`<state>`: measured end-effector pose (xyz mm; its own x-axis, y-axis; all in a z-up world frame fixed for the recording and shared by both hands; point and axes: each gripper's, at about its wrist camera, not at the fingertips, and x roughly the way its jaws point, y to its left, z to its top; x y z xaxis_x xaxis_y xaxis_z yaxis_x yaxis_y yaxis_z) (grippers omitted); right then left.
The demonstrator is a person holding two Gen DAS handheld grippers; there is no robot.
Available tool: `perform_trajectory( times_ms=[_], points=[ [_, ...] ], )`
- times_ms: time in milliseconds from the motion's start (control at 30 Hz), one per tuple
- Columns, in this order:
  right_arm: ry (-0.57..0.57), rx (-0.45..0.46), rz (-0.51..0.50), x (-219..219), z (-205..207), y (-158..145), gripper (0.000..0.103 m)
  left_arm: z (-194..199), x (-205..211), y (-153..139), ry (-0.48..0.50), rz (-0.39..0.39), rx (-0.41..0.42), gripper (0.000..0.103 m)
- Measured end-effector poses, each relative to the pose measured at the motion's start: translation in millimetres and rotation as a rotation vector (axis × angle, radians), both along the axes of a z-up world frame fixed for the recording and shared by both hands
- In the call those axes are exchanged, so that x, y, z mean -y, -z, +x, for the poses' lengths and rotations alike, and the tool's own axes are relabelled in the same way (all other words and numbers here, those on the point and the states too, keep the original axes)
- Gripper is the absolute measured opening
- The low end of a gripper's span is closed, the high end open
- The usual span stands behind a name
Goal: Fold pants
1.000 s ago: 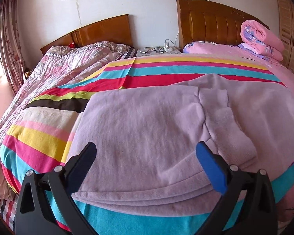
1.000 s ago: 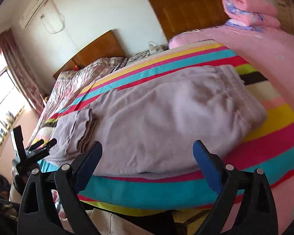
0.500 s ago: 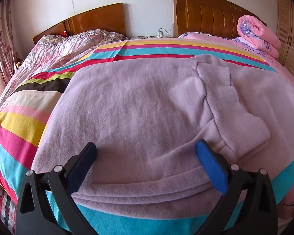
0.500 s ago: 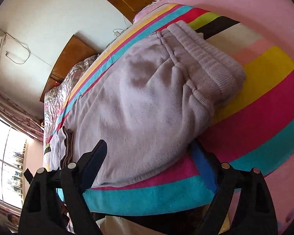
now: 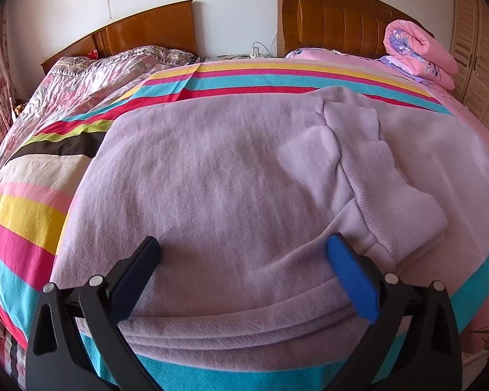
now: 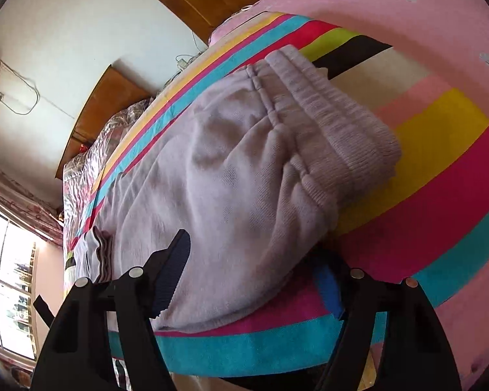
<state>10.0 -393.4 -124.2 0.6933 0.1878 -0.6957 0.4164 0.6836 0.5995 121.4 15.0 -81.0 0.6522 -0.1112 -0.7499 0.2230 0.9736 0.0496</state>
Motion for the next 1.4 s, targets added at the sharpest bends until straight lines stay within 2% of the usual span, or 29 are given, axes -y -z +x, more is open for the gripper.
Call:
perform_trajectory(
  times_ms=[67,100,133,167,233,300,367,467,500,600,700,767,867,967,1000,1067,1133,1200,1233,1267,1300,1400],
  points=[
    [0.008,0.001,-0.008,-2.0,3.2,0.0,0.069,0.9,0.4,-2.7,0.002,0.004,-0.006,0.102],
    [-0.002,0.004,0.002,-3.3,4.0,2.1,0.062,0.8,0.5,-6.3,-0.003,-0.002,-0.005,0.102],
    [-0.001,-0.001,0.009,-3.1,3.6,5.1,0.045,-0.3,1.3,-12.2,-0.007,-0.010,0.008,0.101],
    [0.017,0.005,0.014,-0.2,0.3,7.4,0.036,-2.3,3.4,-19.7,0.000,-0.019,0.030,0.101],
    [0.051,0.051,0.059,6.3,-7.3,11.9,0.030,-4.5,13.8,-34.5,0.037,-0.023,0.066,0.101],
    [0.070,0.086,0.064,6.8,-12.0,13.7,0.027,-4.1,30.3,-43.5,0.083,-0.016,0.087,0.101],
    [0.098,0.126,0.087,6.9,-17.1,15.2,0.024,0.4,50.6,-40.3,0.128,0.016,0.084,0.101],
    [0.133,0.217,0.110,10.6,-27.2,13.1,0.022,10.9,78.5,-4.0,0.182,0.122,-0.005,0.102],
    [0.139,0.235,0.096,9.7,-27.9,8.7,0.021,9.4,75.8,-5.9,0.174,0.090,0.028,0.102],
    [0.099,0.304,-0.035,-6.5,-20.1,-29.0,0.021,16.0,67.6,-11.3,0.161,0.055,-0.013,0.101],
    [0.006,0.376,-0.207,-39.5,3.0,-83.7,0.021,8.7,34.5,-40.8,0.084,-0.001,0.097,0.100],
    [-0.106,0.428,-0.317,-74.8,26.4,-120.5,0.021,5.2,-1.6,-61.6,-0.003,-0.054,0.144,0.100],
    [-0.319,0.509,-0.488,-158.4,62.4,-163.3,0.021,-3.3,-63.8,-85.3,-0.146,-0.149,0.193,0.100],
    [-0.559,0.556,-0.672,-265.7,87.1,-179.1,0.021,-16.0,-118.7,-96.3,-0.275,-0.203,0.220,0.100],
    [-0.638,0.555,-0.714,-301.3,90.2,-174.5,0.021,-20.5,-134.8,-98.3,-0.312,-0.209,0.225,0.100],
    [-0.816,0.502,-0.770,-371.6,96.0,-144.9,0.021,-26.8,-161.2,-94.5,-0.369,-0.220,0.207,0.100],
    [-1.004,0.401,-0.824,-427.8,98.8,-92.3,0.021,-33.9,-182.1,-82.2,-0.417,-0.239,0.168,0.100],
    [-1.164,0.259,-0.876,-463.5,95.4,-28.5,0.021,-40.2,-197.4,-66.1,-0.438,-0.281,0.108,0.100],
    [-1.151,0.318,-0.956,-468.6,79.7,-12.3,0.023,-44.0,-202.4,-60.0,-0.439,-0.314,0.086,0.100],
    [-1.144,0.358,-1.040,-472.2,70.5,-8.9,0.023,-46.7,-205.2,-55.8,-0.437,-0.343,0.070,0.100],
    [-1.154,0.362,-1.062,-472.4,68.6,-9.9,0.024,-48.5,-207.6,-54.3,-0.425,-0.373,0.064,0.100],
    [-1.163,0.356,-0.931,-456.9,76.9,-19.7,0.030,-50.0,-205.1,-53.4,-0.371,-0.452,0.063,0.100]
  ],
)
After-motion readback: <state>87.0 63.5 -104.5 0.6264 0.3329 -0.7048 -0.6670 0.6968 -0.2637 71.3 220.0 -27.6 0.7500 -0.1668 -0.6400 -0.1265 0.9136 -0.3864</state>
